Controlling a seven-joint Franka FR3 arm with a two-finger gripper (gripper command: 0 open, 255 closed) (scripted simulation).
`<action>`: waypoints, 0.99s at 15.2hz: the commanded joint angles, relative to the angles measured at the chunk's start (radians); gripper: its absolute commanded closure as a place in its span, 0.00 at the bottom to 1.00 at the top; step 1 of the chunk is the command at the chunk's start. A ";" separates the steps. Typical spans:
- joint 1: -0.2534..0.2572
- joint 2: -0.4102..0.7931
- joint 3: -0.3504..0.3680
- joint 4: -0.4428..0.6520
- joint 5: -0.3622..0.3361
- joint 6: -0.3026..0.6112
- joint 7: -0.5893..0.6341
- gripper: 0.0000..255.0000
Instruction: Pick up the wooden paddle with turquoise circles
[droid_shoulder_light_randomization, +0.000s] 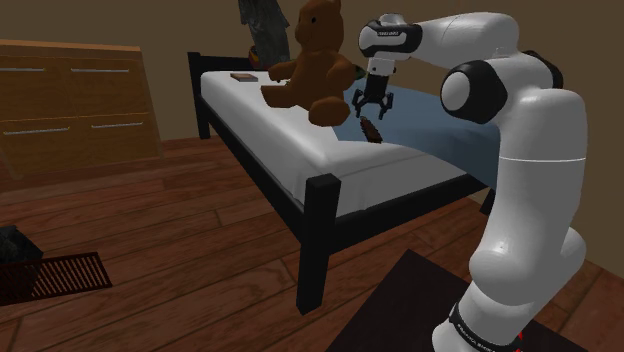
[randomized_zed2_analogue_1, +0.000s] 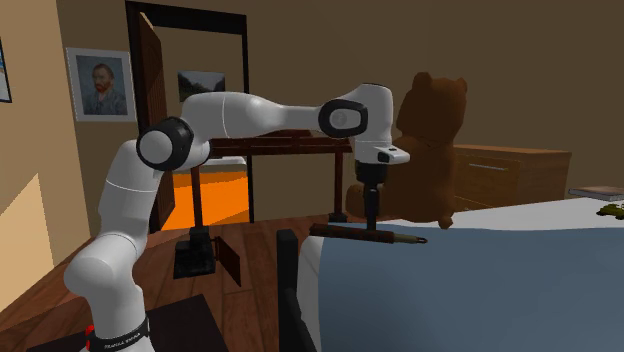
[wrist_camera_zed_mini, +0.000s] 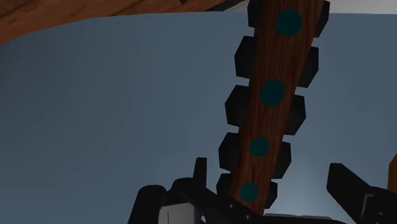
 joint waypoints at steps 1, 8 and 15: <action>0.001 -0.003 0.000 -0.029 -0.001 0.027 -0.001 0.00; 0.007 -0.012 0.001 -0.091 -0.002 0.080 -0.001 1.00; 0.007 -0.012 0.001 -0.092 -0.003 0.080 -0.001 1.00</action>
